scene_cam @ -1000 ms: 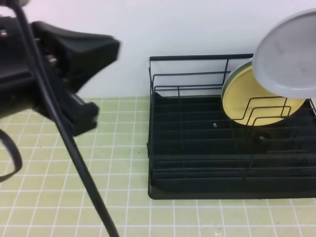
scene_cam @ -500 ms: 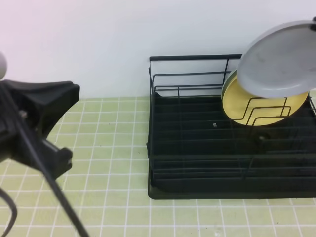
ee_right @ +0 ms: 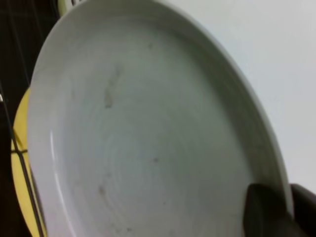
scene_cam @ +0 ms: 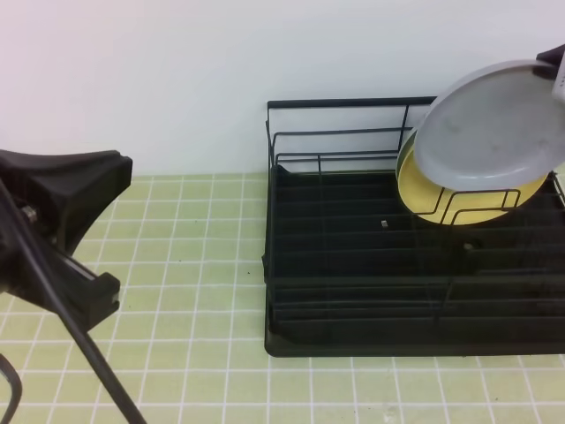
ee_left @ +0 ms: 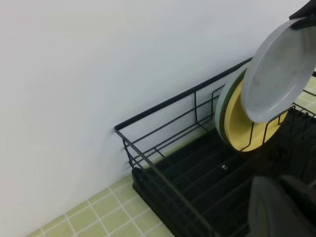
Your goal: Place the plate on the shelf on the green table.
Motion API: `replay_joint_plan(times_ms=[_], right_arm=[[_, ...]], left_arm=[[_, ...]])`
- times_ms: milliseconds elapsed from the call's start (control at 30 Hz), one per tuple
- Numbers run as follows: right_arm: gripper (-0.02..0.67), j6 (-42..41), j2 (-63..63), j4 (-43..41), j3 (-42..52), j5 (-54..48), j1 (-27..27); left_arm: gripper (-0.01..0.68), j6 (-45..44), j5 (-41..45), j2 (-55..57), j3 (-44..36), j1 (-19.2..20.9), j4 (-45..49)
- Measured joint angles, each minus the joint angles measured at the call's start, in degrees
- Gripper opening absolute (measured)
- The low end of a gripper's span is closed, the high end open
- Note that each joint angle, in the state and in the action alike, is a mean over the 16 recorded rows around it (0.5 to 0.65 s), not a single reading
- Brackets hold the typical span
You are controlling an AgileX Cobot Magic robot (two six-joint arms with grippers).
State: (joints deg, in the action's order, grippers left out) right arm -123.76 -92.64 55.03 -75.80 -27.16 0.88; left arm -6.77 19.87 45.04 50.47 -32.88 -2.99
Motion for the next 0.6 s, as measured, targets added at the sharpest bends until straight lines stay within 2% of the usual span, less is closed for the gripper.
replay_joint_plan(times_ms=[400,600], right_arm=[[0.006,-1.0,-5.1,0.0,0.0,1.0,0.0],[0.073,-1.4,-7.0,0.0,0.0,0.7,0.0]], left_arm=[[-0.001,0.0,1.7,0.0,0.0,0.0,0.1],[-0.001,0.0,2.2,0.0,0.0,0.0,0.0]])
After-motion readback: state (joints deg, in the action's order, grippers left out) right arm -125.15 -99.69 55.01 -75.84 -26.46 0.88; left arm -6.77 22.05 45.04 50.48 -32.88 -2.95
